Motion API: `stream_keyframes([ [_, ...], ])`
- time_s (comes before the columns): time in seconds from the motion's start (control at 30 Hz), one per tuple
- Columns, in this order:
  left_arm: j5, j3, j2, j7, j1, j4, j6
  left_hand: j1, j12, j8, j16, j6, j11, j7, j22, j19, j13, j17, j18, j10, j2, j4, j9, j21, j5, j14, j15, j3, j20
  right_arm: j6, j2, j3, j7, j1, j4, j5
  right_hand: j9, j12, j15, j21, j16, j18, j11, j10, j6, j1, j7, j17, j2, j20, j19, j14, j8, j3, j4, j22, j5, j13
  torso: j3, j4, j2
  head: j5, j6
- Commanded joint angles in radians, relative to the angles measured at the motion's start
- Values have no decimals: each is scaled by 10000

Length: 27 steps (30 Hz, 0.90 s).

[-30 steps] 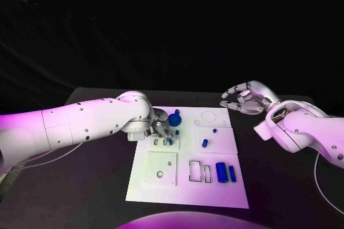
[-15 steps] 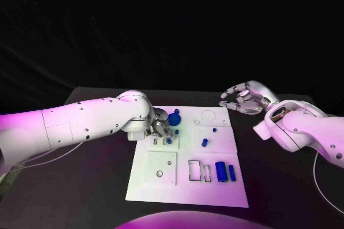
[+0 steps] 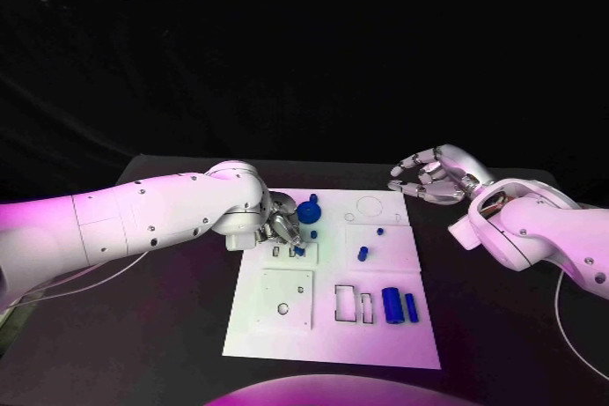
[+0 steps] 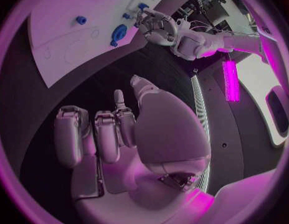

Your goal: Assemble the parts on the task board

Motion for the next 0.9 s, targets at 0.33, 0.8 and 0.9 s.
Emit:
stream_keyframes([
  [0.33,812,41,-543,228,0,591,-1019,26,144,477,68,-2,-18,-50,78,78,175,1973,-86,252,15,-1165,645,92,220,864,-69,1234,2,156,-36,1,-21,-12,-26,-79,16,-18,-24,-63,-53,114,-24,-6,-66,51,-20,1650,36,-78,63,824,54,-3,51,1564,82,1085,15,25,0,79,36],
  [0.8,-405,32,-1291,832,-266,1394,-2404,-284,325,623,104,265,-125,-151,377,273,378,2001,-141,566,-370,-1528,825,237,1629,880,-165,1466,-89,147,-109,-1,-45,-12,-29,-80,16,-18,-24,-66,-52,114,-23,-5,-65,41,-19,1654,37,-78,62,825,57,-8,64,1562,84,1084,29,35,-13,141,18],
  [0.9,-831,30,-1378,959,-353,1533,-2740,-318,386,630,136,330,-153,-178,510,365,446,2043,-169,656,-445,-1569,837,296,1810,894,-190,1488,-114,142,-114,-2,-46,-12,-33,-85,16,-18,-24,-66,-52,114,-23,-5,-65,41,-19,1654,37,-78,62,825,57,-8,64,1562,84,1084,24,30,-18,146,12],
])
